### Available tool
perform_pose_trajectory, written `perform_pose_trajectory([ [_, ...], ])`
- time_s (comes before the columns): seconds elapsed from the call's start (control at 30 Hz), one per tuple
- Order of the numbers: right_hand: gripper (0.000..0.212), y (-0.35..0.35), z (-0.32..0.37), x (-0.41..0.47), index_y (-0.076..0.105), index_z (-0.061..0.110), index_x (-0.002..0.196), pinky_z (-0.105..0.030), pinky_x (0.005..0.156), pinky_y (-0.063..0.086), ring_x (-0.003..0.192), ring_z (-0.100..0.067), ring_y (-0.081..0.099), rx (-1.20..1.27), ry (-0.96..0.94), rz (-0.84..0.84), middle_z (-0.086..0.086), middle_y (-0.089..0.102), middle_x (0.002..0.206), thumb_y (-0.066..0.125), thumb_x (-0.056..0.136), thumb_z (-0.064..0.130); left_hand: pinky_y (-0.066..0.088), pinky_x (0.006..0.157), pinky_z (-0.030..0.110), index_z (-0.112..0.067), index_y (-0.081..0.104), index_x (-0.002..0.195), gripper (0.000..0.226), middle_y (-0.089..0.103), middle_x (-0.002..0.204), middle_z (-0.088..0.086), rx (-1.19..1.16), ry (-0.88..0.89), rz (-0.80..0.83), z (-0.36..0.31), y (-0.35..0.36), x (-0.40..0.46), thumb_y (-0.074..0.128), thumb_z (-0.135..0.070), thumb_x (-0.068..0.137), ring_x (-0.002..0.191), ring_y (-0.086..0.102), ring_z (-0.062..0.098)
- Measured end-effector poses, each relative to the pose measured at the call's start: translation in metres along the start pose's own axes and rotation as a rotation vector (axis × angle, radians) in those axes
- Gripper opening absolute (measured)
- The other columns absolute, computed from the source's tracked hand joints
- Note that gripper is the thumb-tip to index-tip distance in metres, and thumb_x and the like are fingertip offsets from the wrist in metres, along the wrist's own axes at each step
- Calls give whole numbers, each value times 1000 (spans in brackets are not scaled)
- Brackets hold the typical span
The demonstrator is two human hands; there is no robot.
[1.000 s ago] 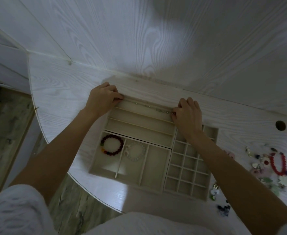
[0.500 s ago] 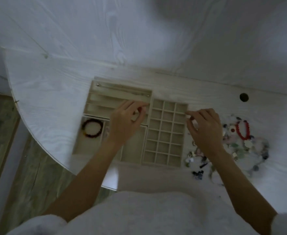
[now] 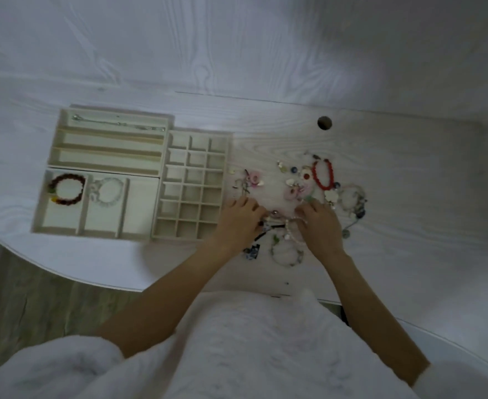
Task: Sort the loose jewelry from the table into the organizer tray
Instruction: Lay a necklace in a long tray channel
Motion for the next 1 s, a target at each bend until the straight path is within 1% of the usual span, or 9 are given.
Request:
perform_pose_trajectory([
  [0.2, 12, -9, -20, 13, 66, 7, 77, -30, 55, 42, 61, -29, 56, 70, -29, -59, -11, 61, 69, 75, 71, 2, 47, 65, 35, -14, 69, 87, 24, 65, 80, 6, 164, -180, -112, 8, -7, -6, 81, -12, 66, 73, 62, 28],
  [0.33, 6, -9, -33, 16, 66, 7, 82, -33, 59, 44, 71, -32, 57, 97, -66, -42, -10, 62, 75, 71, 77, 6, 49, 69, 39, -14, 71, 91, 28, 66, 82, 8, 154, -284, -88, 13, -7, -10, 77, -7, 64, 77, 65, 31],
  [0.43, 8, -13, -35, 17, 68, 6, 85, -34, 63, 46, 75, -31, 56, 130, -129, -84, -11, 63, 79, 70, 78, 8, 48, 72, 39, -16, 72, 90, 18, 64, 84, 7, 76, -369, -114, 12, -7, -8, 76, -17, 72, 82, 61, 31],
  [0.53, 5, -12, -20, 23, 66, 8, 80, -34, 69, 45, 75, -28, 55, 133, -272, -77, -8, 63, 80, 67, 78, 12, 48, 67, 37, -15, 71, 87, 16, 63, 85, 6, 18, -338, -174, 4, -7, 7, 77, -20, 74, 80, 61, 30],
  [0.7, 12, 6, -3, 38, 61, 8, 68, -36, 66, 45, 66, -28, 53, 16, -305, 12, -9, 59, 69, 72, 66, 6, 36, 90, 37, -18, 67, 106, 26, 58, 119, 7, 27, -320, -1, -14, 3, 36, 64, -34, 86, 115, 48, 28],
  [0.8, 10, 11, 2, 41, 60, 9, 68, -36, 70, 40, 67, -28, 52, -35, -365, 35, -8, 57, 69, 69, 72, 7, 33, 90, 31, -18, 65, 110, 25, 58, 118, 4, 5, -372, 8, -14, 9, 38, 58, -33, 90, 116, 45, 24],
  [0.83, 8, 10, 1, 41, 60, 10, 72, -34, 73, 36, 71, -26, 51, -10, -383, 42, -7, 58, 73, 63, 79, 12, 33, 90, 31, -17, 65, 109, 24, 58, 118, 4, -2, -377, 5, -13, 10, 38, 58, -32, 91, 116, 46, 23],
  [0.93, 27, -1, 1, 44, 55, 13, 82, -32, 74, 33, 78, -20, 45, 151, -369, 119, -2, 54, 81, 35, 91, 28, 33, 90, 30, -17, 65, 105, 25, 59, 115, 2, -13, -394, 5, -8, 10, 37, 60, -35, 89, 115, 45, 21],
  [1.0, 22, -14, 3, 46, 50, 13, 83, -32, 64, 34, 71, -17, 44, 358, -292, 194, -2, 51, 77, 38, 95, 25, 35, 90, 30, -17, 65, 103, 26, 59, 113, 1, -16, -386, -1, -6, 10, 35, 61, -37, 88, 114, 46, 21],
])
Point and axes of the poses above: each hand's wrist, its own x-axis towards the middle knuckle, its own y-axis out of the palm, z = x × y, the point moved 4 cm from there along x, towards the middle knuckle
